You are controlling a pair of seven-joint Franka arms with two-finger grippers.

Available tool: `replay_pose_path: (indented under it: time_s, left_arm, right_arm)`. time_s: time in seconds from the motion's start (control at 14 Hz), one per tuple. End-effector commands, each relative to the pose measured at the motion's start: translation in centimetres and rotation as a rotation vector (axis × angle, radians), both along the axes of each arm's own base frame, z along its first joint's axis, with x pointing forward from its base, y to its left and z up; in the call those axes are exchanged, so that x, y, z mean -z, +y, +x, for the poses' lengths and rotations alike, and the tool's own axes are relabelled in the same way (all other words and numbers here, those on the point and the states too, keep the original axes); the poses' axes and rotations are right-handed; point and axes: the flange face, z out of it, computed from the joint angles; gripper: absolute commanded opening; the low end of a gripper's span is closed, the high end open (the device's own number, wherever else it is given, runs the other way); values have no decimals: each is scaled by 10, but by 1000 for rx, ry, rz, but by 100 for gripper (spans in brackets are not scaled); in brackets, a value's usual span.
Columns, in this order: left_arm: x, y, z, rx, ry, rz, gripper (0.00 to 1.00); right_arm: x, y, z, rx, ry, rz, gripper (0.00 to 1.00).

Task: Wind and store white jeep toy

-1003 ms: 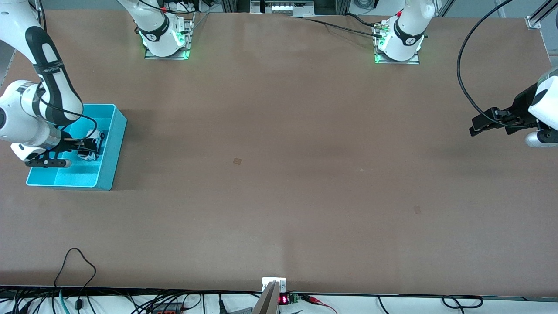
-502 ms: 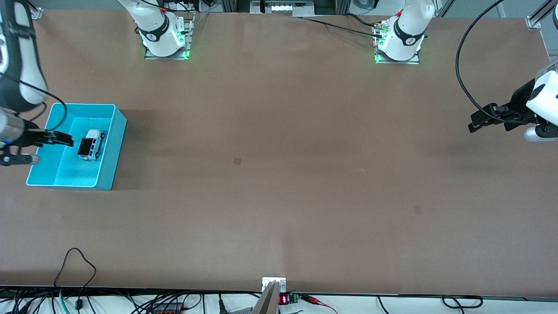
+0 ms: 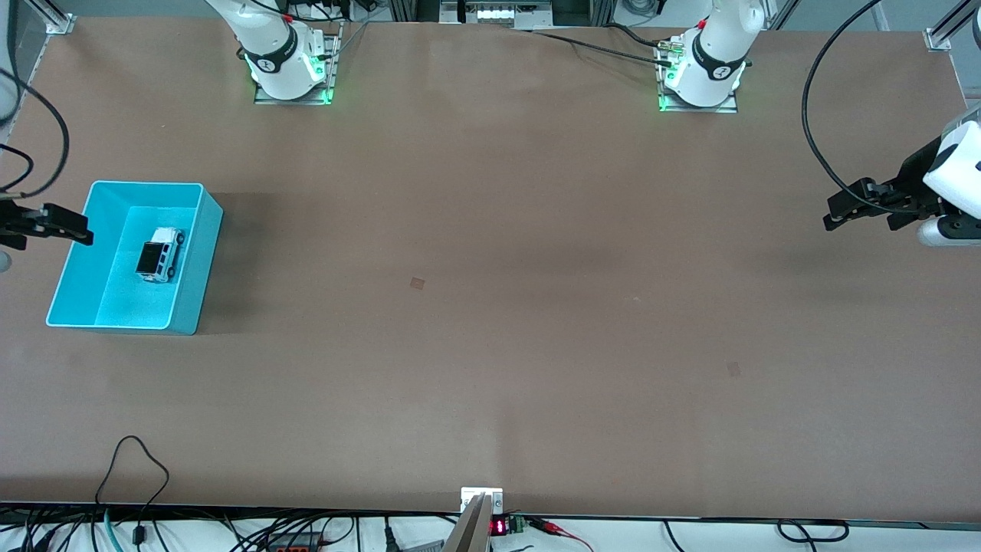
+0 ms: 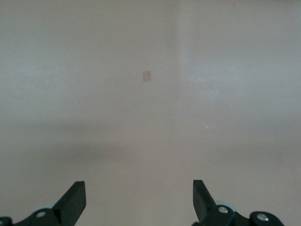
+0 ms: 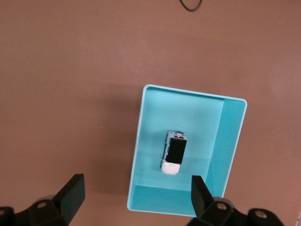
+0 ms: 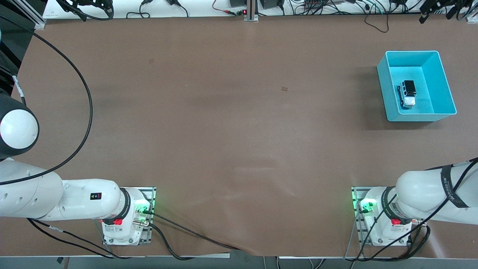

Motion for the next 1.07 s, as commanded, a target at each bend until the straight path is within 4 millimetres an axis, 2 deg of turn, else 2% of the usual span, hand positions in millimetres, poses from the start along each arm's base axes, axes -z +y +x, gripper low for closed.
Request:
replay_pose_path:
  time_s: [0.0, 0.07, 0.14, 0.29, 0.5, 1.0]
  left_arm:
    - [-5, 6, -10, 25, 5, 4, 100]
    - [-6, 4, -11, 28, 10, 6, 100]
    - [-6, 0, -11, 34, 10, 6, 100]
    - [-6, 0, -11, 36, 10, 6, 100]
    - [-7, 1, -11, 34, 7, 6, 100]
    - [-8, 7, -10, 22, -2, 5, 100]
  right_arm:
    - [-22, 16, -7, 17, 40, 103, 100]
    - [-24, 22, -8, 11, 47, 117, 100]
    - [-35, 37, -11, -12, 32, 109, 100]
    - [-36, 60, -14, -20, 38, 72, 100]
    - [-29, 65, -48, 49, 58, 65, 100]
    - [-36, 68, -56, 40, 59, 65, 100]
